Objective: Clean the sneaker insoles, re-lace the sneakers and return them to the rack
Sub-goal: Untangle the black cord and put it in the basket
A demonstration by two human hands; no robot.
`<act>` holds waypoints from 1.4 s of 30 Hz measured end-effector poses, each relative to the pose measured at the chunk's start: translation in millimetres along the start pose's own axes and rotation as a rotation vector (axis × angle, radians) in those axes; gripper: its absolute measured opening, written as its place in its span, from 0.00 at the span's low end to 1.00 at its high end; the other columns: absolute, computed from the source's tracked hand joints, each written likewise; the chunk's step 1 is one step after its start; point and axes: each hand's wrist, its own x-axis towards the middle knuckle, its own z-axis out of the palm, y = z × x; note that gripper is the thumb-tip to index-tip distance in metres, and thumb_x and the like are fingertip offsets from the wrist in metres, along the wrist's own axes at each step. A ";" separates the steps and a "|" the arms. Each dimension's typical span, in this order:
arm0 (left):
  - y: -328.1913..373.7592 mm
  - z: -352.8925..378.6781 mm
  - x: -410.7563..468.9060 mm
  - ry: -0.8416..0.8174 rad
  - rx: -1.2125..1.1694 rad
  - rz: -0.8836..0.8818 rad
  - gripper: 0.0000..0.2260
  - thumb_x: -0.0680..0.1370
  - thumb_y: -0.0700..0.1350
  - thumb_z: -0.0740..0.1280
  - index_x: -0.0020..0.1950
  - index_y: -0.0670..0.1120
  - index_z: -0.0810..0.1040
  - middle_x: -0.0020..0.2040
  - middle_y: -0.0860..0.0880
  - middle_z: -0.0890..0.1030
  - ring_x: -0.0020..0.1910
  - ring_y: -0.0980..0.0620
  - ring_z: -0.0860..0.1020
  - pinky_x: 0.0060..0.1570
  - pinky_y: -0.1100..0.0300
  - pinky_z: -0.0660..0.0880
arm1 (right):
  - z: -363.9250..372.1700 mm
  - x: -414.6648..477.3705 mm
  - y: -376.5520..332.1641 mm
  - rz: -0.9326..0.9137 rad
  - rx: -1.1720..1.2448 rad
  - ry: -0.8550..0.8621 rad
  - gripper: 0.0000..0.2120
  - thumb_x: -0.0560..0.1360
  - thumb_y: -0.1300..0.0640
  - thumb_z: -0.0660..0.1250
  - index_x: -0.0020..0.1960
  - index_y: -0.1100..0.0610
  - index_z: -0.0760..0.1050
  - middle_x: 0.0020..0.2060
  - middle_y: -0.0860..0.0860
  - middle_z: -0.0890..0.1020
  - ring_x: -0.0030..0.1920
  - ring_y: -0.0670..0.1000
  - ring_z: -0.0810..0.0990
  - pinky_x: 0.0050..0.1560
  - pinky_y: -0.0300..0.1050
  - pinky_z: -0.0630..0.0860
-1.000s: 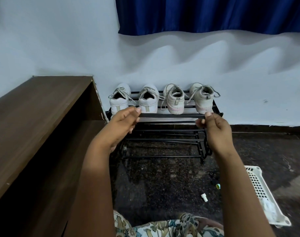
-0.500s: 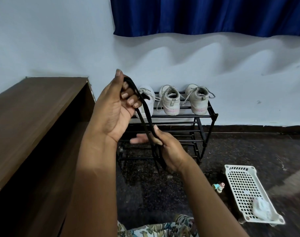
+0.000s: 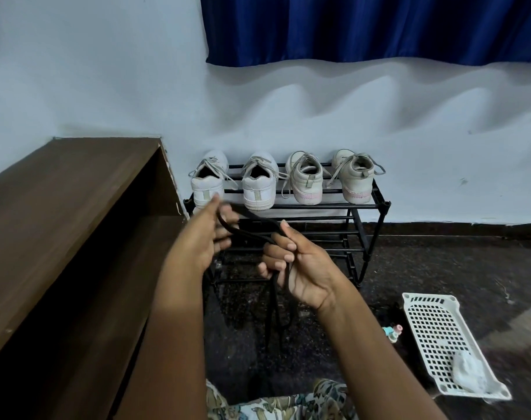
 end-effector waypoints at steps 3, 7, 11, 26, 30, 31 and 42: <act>-9.2 6.3 -8.2 -0.057 0.528 -0.196 0.31 0.78 0.67 0.48 0.53 0.43 0.78 0.48 0.44 0.83 0.44 0.48 0.79 0.47 0.54 0.68 | -2.2 4.6 1.3 0.005 0.110 0.110 0.27 0.80 0.49 0.54 0.23 0.54 0.65 0.20 0.48 0.64 0.22 0.45 0.66 0.35 0.41 0.78; -11.7 8.1 -17.1 -0.326 0.690 -0.345 0.38 0.74 0.72 0.45 0.42 0.43 0.82 0.41 0.44 0.85 0.40 0.48 0.82 0.48 0.55 0.73 | -6.1 8.7 3.5 0.024 0.150 0.253 0.29 0.81 0.50 0.54 0.22 0.56 0.65 0.19 0.49 0.64 0.21 0.46 0.67 0.33 0.40 0.79; -23.1 22.8 -17.8 -0.311 0.540 -0.306 0.25 0.76 0.66 0.57 0.43 0.45 0.79 0.37 0.47 0.82 0.38 0.49 0.82 0.47 0.53 0.76 | -4.1 9.8 4.8 0.054 0.149 0.338 0.31 0.82 0.50 0.54 0.21 0.57 0.65 0.19 0.50 0.65 0.20 0.47 0.68 0.31 0.40 0.78; -13.7 29.6 -6.7 -0.321 -0.334 -0.293 0.13 0.80 0.52 0.59 0.40 0.47 0.70 0.42 0.39 0.83 0.24 0.46 0.79 0.20 0.63 0.72 | 3.3 3.8 9.0 0.149 -0.039 0.269 0.22 0.81 0.47 0.53 0.32 0.55 0.63 0.25 0.50 0.70 0.21 0.44 0.67 0.25 0.36 0.74; -15.8 29.2 -3.0 -0.432 -0.451 -0.346 0.15 0.81 0.53 0.56 0.38 0.48 0.68 0.43 0.38 0.83 0.23 0.47 0.78 0.20 0.64 0.72 | 3.3 6.3 10.4 0.175 -0.024 0.243 0.21 0.81 0.47 0.53 0.32 0.55 0.63 0.25 0.49 0.69 0.21 0.43 0.65 0.23 0.34 0.71; -15.8 29.7 -2.6 -0.462 -0.475 -0.347 0.16 0.81 0.54 0.55 0.37 0.48 0.68 0.44 0.39 0.84 0.25 0.47 0.79 0.19 0.63 0.72 | 2.9 7.4 10.9 0.178 -0.017 0.238 0.21 0.81 0.47 0.53 0.32 0.55 0.63 0.25 0.49 0.69 0.20 0.43 0.64 0.22 0.34 0.69; -12.0 24.6 27.5 -0.048 -0.946 -0.237 0.17 0.83 0.46 0.55 0.34 0.45 0.61 0.21 0.50 0.66 0.14 0.56 0.58 0.17 0.71 0.58 | 4.0 9.0 17.7 0.098 -0.402 0.328 0.10 0.83 0.58 0.51 0.46 0.56 0.69 0.25 0.48 0.67 0.19 0.40 0.57 0.17 0.30 0.52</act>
